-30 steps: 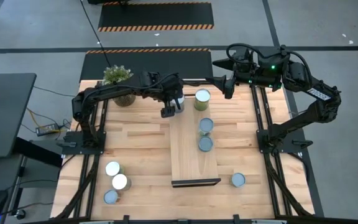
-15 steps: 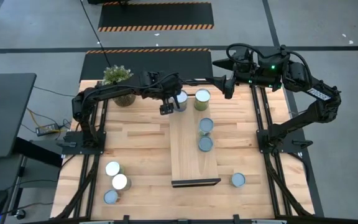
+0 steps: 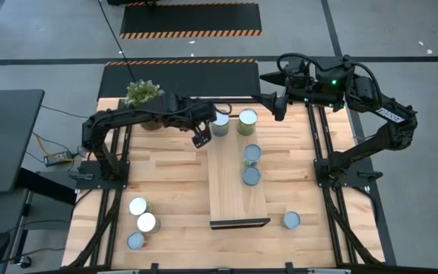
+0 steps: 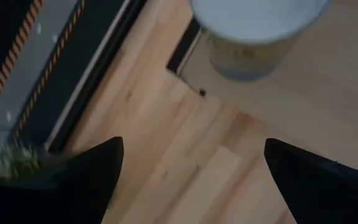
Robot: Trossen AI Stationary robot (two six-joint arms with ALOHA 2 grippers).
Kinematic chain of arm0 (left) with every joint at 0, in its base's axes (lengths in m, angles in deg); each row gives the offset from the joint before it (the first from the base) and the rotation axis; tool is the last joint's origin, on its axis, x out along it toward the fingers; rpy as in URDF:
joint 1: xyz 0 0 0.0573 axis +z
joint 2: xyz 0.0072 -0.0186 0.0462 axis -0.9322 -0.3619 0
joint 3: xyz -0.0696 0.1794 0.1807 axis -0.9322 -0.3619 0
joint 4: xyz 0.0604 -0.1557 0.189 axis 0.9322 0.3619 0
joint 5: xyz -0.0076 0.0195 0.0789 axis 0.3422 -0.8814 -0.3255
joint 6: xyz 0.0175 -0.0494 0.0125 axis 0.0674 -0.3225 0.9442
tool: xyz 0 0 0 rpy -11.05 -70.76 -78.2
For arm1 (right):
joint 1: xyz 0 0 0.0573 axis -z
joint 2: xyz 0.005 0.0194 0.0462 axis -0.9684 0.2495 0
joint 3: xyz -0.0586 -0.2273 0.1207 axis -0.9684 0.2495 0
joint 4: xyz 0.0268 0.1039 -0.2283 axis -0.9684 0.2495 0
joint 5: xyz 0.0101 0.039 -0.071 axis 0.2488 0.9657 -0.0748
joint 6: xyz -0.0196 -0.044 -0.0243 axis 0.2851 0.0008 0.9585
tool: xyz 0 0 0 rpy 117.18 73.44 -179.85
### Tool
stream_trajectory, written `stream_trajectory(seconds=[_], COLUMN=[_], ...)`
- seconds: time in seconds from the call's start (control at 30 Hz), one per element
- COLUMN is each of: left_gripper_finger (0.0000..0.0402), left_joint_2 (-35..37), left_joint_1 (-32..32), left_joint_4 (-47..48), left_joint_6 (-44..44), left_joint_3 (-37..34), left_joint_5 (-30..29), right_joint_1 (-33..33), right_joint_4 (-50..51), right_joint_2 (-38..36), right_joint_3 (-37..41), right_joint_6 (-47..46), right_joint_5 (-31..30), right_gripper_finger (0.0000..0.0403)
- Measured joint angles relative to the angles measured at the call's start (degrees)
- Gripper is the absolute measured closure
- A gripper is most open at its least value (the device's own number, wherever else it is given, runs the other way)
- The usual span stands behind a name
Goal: Pick and place cans onto a shelf
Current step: Put the canned peaches on the shelf
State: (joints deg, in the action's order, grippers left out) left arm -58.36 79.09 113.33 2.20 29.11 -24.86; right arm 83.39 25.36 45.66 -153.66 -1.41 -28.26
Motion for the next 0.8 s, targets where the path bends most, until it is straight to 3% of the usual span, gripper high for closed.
stream_trajectory(seconds=[0.2, 0.33, 0.5, 0.63, 0.8], left_gripper_finger=[0.0005, 0.0005, 0.0005, 0.0005, 0.0005], left_joint_2=[0.1, 0.1, 0.6, 2.7, 8.5], left_joint_1=[-2.2, -3.2, -5.4, -8.4, -11.5], left_joint_4=[3.9, 5.8, 9.1, 6.9, -2.7], left_joint_6=[-3.2, -2.1, -1.2, 1.2, 3.7], left_joint_3=[0.0, 0.0, -0.1, -0.9, -6.7], left_joint_5=[1.5, 6.2, 6.4, 3.1, -1.7], right_joint_1=[0.0, 0.0, 0.0, 0.0, 0.0], right_joint_4=[-0.4, -0.6, -0.7, -0.7, -1.4], right_joint_2=[0.0, 0.0, 0.0, 0.0, 0.0], right_joint_3=[0.0, 0.0, 0.0, 0.0, 0.0], right_joint_6=[0.0, 0.0, 0.0, 0.0, 0.0], right_joint_5=[0.0, 0.0, 0.0, 0.0, 0.0], right_gripper_finger=[0.0019, 0.0019, 0.0019, 0.0019, 0.0019])
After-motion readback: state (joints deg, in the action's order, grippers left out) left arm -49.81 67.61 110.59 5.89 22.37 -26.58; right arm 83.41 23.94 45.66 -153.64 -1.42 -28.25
